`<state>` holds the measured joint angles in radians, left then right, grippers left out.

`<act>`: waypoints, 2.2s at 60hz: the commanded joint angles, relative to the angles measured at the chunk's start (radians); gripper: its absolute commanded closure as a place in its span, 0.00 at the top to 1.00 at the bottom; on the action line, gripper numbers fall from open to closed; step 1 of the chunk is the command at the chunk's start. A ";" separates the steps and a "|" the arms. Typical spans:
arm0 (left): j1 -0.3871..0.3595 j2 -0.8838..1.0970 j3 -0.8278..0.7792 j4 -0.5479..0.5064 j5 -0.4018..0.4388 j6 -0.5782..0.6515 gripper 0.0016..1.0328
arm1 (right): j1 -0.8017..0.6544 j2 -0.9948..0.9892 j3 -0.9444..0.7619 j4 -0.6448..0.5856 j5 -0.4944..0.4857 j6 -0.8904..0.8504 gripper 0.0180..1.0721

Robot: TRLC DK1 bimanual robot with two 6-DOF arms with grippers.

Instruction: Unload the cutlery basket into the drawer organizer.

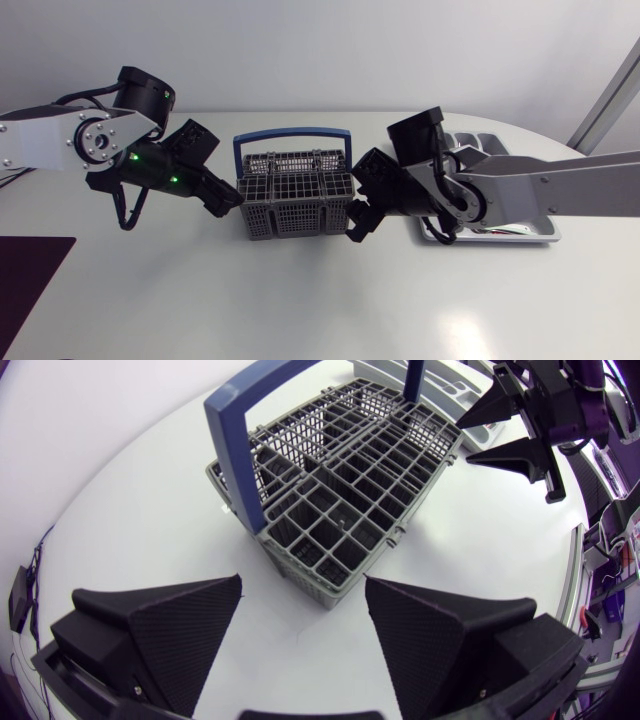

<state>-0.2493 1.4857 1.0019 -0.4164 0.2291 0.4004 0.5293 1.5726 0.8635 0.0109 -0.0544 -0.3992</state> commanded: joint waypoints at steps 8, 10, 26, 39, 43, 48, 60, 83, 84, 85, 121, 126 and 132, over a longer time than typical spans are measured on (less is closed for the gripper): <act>0.010 -0.004 -0.019 0.008 -0.004 0.017 0.94 | 0.021 0.023 -0.011 0.015 0.010 0.028 0.56; 0.010 -0.004 -0.020 0.008 -0.004 0.017 0.94 | 0.020 0.021 -0.012 0.015 0.011 0.028 0.56; 0.019 0.024 -0.013 0.025 -0.005 0.020 0.94 | -0.017 -0.017 -0.032 0.012 0.013 0.013 0.56; 0.036 0.027 -0.011 0.030 -0.004 0.032 0.94 | -0.078 0.007 -0.026 0.020 0.002 -0.006 0.56; 0.039 0.028 -0.011 0.030 -0.004 0.034 0.94 | -0.078 0.015 -0.017 0.020 0.002 -0.004 0.56; 0.041 0.027 -0.011 0.030 -0.005 0.035 0.94 | -0.065 0.029 0.000 0.020 0.002 0.003 0.56; 0.042 0.019 -0.019 0.028 -0.004 0.038 0.94 | -0.018 0.078 0.048 0.021 0.010 0.020 0.56; 0.054 0.031 0.001 0.039 -0.004 0.048 0.94 | 0.058 0.081 0.052 0.017 0.031 0.037 0.56; 0.054 0.035 0.004 0.041 -0.004 0.048 0.94 | 0.061 0.079 0.051 0.017 0.031 0.039 0.56; 0.054 0.039 0.007 0.042 -0.004 0.048 0.94 | 0.063 0.075 0.049 0.015 0.031 0.039 0.56; 0.045 0.018 0.009 0.050 -0.004 0.044 0.94 | 0.008 -0.063 -0.038 0.008 0.060 0.010 0.56; 0.051 -0.036 0.007 0.031 -0.004 0.041 0.95 | -0.006 -0.115 -0.054 -0.011 0.062 0.005 0.61; 0.051 -0.107 0.001 0.005 -0.004 0.035 0.95 | -0.017 -0.189 -0.070 -0.034 0.064 -0.001 0.67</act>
<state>-0.1993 1.4479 1.0080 -0.3927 0.2287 0.4271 0.5224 1.4410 0.8253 -0.0013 0.0021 -0.3923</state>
